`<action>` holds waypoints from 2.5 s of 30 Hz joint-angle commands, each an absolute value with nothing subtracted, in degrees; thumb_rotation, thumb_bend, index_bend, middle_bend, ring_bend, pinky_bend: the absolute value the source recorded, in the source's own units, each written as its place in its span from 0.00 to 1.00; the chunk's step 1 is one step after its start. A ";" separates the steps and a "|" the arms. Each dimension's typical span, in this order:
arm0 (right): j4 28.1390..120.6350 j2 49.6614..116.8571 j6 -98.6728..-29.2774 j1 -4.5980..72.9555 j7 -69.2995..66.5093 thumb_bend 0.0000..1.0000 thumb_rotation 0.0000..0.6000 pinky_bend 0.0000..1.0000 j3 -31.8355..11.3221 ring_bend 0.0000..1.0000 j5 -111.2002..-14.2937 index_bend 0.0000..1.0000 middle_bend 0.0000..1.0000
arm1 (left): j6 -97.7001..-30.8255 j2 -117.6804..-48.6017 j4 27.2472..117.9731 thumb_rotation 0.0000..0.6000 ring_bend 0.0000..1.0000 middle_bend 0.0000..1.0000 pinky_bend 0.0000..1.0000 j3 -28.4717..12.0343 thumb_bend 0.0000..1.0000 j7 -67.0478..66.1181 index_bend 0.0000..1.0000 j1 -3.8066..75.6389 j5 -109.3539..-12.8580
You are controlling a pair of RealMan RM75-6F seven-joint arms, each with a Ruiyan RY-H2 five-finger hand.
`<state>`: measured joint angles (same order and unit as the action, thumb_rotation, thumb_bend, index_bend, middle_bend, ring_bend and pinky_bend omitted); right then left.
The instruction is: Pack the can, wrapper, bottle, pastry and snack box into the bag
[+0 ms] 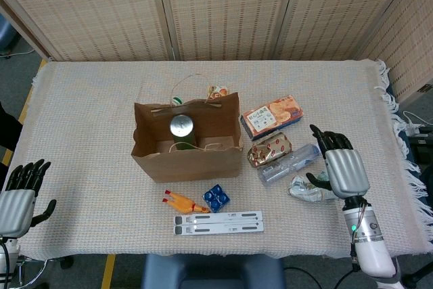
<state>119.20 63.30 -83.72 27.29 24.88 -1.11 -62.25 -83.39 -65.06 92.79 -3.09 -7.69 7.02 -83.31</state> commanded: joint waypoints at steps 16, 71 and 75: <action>101.52 73.77 -67.95 28.01 38.46 0.09 1.00 0.14 3.02 0.12 -53.32 0.02 0.19 | -83.34 -65.01 92.81 1.00 0.00 0.00 0.00 -3.13 0.36 -7.49 0.00 6.98 -83.24; 104.78 88.17 -81.53 66.39 59.75 0.39 1.00 0.68 -29.04 0.57 -42.49 0.59 0.56 | -82.66 -64.47 92.42 1.00 0.00 0.00 0.00 -2.96 0.36 -5.75 0.00 7.27 -83.58; 97.41 94.97 -81.36 70.50 60.28 0.39 1.00 0.67 -28.62 0.57 -41.97 0.57 0.56 | -82.56 -64.43 92.20 1.00 0.00 0.00 0.00 -2.92 0.36 -5.57 0.00 7.34 -83.70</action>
<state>103.48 89.08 -81.53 65.75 58.17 -28.63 -43.77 -82.57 -64.43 92.21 -2.93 -5.58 7.34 -83.70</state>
